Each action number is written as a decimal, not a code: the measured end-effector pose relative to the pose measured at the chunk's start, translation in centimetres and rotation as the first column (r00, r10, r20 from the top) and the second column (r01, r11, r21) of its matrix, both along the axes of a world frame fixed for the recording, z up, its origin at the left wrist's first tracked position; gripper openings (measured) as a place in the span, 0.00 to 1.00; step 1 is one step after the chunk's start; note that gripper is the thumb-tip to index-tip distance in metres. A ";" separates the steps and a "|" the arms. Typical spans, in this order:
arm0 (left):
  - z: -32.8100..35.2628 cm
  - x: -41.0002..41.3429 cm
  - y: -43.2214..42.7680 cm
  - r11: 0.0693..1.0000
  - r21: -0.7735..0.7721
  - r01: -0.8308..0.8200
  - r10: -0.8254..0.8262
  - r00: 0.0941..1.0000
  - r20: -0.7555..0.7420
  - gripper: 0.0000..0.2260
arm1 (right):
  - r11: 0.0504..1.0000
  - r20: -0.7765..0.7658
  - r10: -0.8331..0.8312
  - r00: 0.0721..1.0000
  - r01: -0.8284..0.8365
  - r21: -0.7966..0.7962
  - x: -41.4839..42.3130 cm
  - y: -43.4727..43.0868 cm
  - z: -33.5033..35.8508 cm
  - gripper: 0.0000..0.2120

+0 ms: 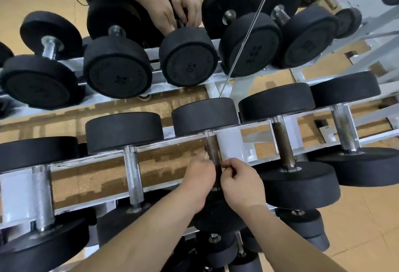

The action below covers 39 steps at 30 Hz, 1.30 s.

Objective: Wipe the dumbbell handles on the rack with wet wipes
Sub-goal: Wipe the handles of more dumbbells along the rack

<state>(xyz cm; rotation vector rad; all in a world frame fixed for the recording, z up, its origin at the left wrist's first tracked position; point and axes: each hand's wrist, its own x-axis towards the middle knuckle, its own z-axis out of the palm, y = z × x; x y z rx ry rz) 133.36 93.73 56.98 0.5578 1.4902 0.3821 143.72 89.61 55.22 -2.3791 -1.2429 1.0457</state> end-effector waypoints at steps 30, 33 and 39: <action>-4.0 -2.2 0.1 0.986 0.134 0.103 -0.086 0.989 -0.122 0.13 | 0.998 -0.041 -0.005 0.999 0.002 -0.059 0.0 0.0 0.0 0.10; -3.5 -0.1 -1.6 0.991 0.053 0.120 -0.119 0.992 -0.031 0.17 | 0.999 -0.027 0.010 1.000 -0.011 -0.053 0.1 0.1 -0.1 0.09; -1.1 0.0 4.2 0.965 -0.058 -0.254 0.255 0.967 0.020 0.12 | 0.998 -0.042 0.007 0.999 -0.009 -0.063 0.1 0.0 0.0 0.14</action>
